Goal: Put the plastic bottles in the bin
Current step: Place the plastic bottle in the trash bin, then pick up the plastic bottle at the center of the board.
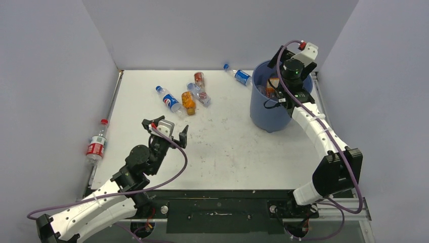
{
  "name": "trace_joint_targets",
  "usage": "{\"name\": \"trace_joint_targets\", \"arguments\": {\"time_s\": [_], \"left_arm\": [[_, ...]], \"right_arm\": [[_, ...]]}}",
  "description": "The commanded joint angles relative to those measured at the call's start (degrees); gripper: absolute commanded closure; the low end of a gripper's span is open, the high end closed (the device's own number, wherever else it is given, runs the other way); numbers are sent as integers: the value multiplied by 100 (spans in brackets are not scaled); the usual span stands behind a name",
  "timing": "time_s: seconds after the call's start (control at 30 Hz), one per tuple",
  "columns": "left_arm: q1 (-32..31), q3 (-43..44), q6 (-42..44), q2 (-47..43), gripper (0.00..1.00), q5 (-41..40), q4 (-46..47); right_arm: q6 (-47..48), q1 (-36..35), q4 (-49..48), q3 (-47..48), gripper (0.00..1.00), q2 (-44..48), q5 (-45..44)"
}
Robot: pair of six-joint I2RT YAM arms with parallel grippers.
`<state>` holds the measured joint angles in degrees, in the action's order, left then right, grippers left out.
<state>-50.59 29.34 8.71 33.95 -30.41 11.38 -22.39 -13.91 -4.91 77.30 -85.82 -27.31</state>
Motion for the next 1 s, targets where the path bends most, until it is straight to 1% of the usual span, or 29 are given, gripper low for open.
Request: {"name": "trace_joint_targets", "arguments": {"time_s": [0.0,0.07,0.13,0.27,0.37,0.43,0.47,0.5,0.53,0.6,0.67,0.73,0.8,0.87,0.97], "left_arm": [[-21,42,74,48,4,-226,148],[-22,45,76,73,4,-357,146],[-7,58,62,120,4,-567,139],[101,222,-51,378,4,-1183,-52],[480,635,-639,790,4,-1515,-698],[1022,1088,-1494,1187,4,-1242,-1507],[1458,1327,-1959,1364,4,-892,-1941],[2141,1522,-2520,1541,4,-353,-2310],[2600,1639,-3003,1697,4,163,-2617],[3422,1696,-3712,1973,4,922,-2940],[3936,1681,-4114,2163,4,1198,-3118],[4348,1682,-4409,2281,4,1074,-3297],[4664,1759,-4519,2410,4,669,-3446],[4858,1982,-4386,2665,4,109,-3661],[4911,2488,-3925,3230,4,-531,-3800]], "right_arm": [[-294,18,78,55,6,620,343],[-435,-32,83,-40,8,972,552],[-520,-226,-11,-258,9,1382,784],[-478,-911,-271,-928,9,2216,1412],[-479,-1352,-435,-1521,8,2631,2147],[-520,-1642,-465,-1893,8,2825,2498],[-510,-1799,-491,-2082,8,2887,2649],[-503,-1962,-487,-2240,8,2929,2681],[-486,-2148,-497,-2404,8,2952,2764],[-390,-2521,-545,-2708,8,2972,2768],[-298,-2875,-652,-3021,8,2943,2608],[-362,-3167,-810,-3333,8,2854,2440],[-556,-3365,-1060,-3716,8,2716,2485],[-754,-3527,-1405,-4034,7,2553,2564],[-876,-3805,-1764,-4343,7,2273,2544]]}}
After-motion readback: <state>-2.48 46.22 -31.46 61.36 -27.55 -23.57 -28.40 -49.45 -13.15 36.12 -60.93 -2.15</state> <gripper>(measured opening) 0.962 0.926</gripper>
